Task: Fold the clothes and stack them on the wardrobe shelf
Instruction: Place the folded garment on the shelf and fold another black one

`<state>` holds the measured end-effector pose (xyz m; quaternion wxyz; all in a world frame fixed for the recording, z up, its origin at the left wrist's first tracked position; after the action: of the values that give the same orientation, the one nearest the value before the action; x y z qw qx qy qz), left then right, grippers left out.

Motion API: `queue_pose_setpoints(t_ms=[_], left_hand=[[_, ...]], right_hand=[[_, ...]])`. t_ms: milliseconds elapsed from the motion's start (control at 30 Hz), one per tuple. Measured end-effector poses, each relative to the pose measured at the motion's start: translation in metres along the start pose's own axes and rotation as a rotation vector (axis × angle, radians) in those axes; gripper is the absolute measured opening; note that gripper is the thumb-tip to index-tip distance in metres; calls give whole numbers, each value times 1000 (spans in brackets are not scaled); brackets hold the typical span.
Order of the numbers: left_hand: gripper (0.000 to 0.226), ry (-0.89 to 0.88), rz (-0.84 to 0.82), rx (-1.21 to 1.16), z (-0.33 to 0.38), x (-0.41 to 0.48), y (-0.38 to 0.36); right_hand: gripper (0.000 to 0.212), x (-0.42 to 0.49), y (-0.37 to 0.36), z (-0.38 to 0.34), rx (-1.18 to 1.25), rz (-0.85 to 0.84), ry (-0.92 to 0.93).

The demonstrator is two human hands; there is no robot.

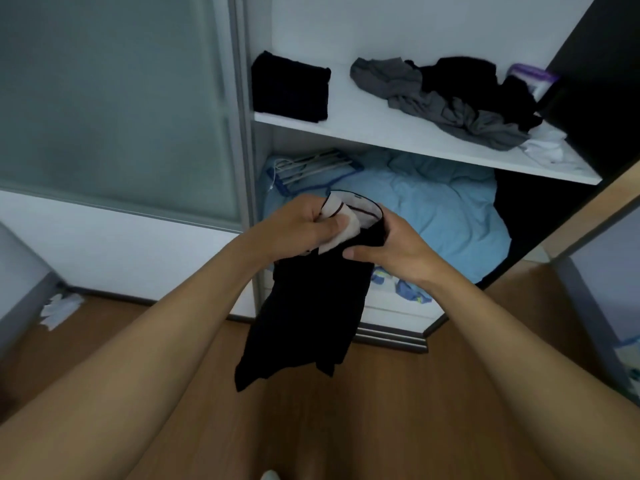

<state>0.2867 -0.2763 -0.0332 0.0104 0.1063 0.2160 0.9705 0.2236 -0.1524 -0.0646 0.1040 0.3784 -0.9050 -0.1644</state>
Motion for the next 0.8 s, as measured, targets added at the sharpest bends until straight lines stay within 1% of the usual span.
queue_pose_setpoints(t_ms=[67, 100, 167, 233, 267, 300, 333, 400, 467, 500, 567, 633, 667, 733, 767, 800], left_hand=[[32, -20, 32, 19, 7, 1, 5], [34, -10, 51, 46, 6, 3, 8], [33, 29, 77, 132, -2, 8, 14], [30, 80, 34, 208, -15, 11, 15], [39, 130, -9, 223, -25, 11, 12], [53, 198, -56, 240, -37, 9, 9], [66, 274, -99, 264, -51, 5, 3], [84, 387, -180, 298, -76, -3, -16], [97, 425, -225, 278, -91, -6, -42], [95, 414, -218, 250, -96, -3, -55], [81, 333, -146, 222, -100, 8, -75], [61, 234, -6, 244, -91, 19, -87], [56, 184, 75, 225, -83, 24, -88], [59, 90, 220, 141, -63, 30, -93], [61, 43, 275, 128, -53, 31, -94], [63, -7, 296, 140, -44, 32, -101]], right_hand=[[41, -2, 0, -3, 15, 23, 5], [30, -4, 4, -3, 27, 67, 4], [19, -9, 21, -4, 74, 206, 13], [15, -16, 42, -9, 124, 340, 41], [12, -19, 51, -11, 135, 381, 53], [9, -22, 58, -13, 142, 406, 57], [7, -25, 64, -15, 149, 419, 56], [7, -32, 72, -18, 166, 426, 57], [12, -39, 79, -22, 178, 432, 68], [14, -42, 83, -23, 183, 445, 71], [14, -49, 95, -22, 191, 491, 60], [10, -58, 109, -19, 182, 547, 36], [8, -62, 117, -16, 186, 574, 18], [7, -74, 135, -8, 206, 640, -26], [7, -79, 141, -5, 225, 664, -41], [7, -85, 148, -1, 247, 686, -55]])
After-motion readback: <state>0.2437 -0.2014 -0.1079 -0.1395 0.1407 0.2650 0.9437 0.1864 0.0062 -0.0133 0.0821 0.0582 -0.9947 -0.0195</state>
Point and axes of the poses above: each hand's wrist, its own x-axis towards the middle knuckle, its own y-axis out of the back of the hand, z = x × y, the point moved 9 cm from there along x, towards the middle knuckle, and after that the axes turned 1 degree about -y, right-handed, at the moved point
